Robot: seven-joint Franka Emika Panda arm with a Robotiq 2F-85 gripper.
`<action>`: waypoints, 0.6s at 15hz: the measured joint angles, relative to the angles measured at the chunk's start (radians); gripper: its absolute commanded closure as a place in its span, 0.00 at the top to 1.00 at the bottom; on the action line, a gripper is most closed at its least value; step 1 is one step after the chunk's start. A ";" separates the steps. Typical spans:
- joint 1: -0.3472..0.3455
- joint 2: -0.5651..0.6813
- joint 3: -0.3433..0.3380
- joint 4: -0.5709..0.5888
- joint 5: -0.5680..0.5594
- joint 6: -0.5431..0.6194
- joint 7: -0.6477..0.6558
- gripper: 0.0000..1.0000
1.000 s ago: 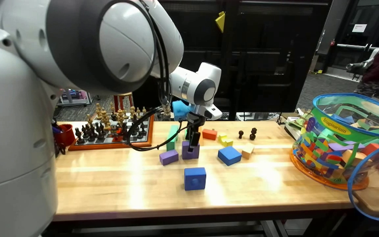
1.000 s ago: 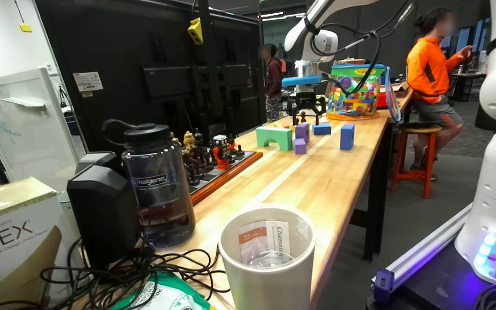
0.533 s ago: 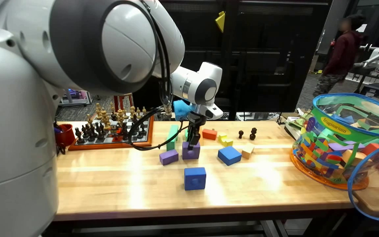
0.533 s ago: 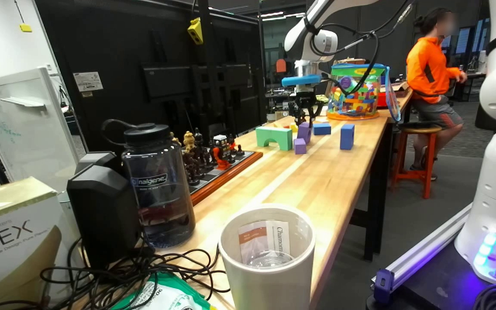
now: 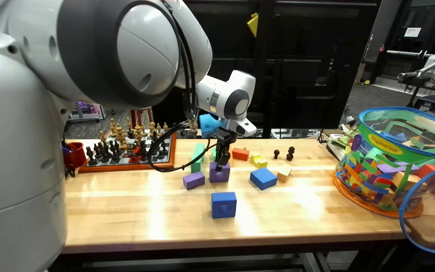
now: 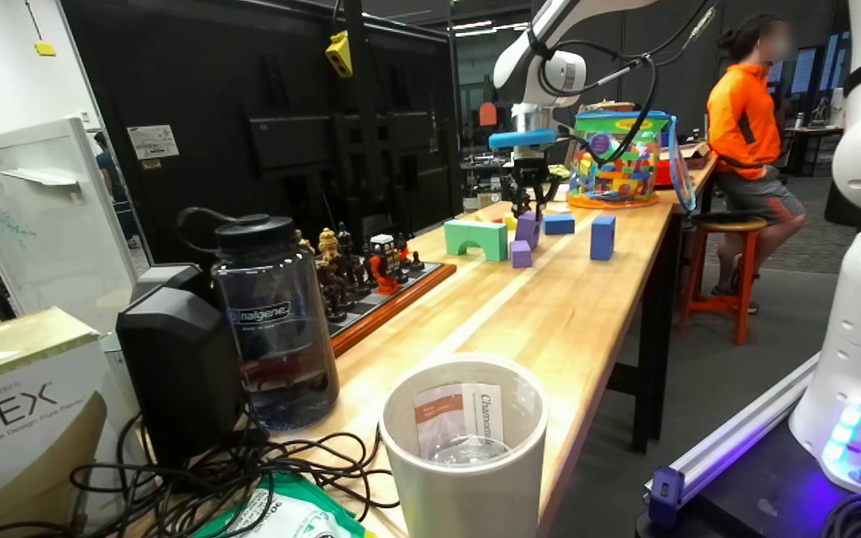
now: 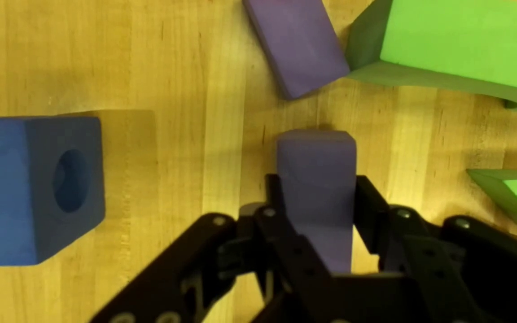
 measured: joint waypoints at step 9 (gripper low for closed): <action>0.022 -0.103 0.000 -0.039 -0.022 -0.147 0.031 0.16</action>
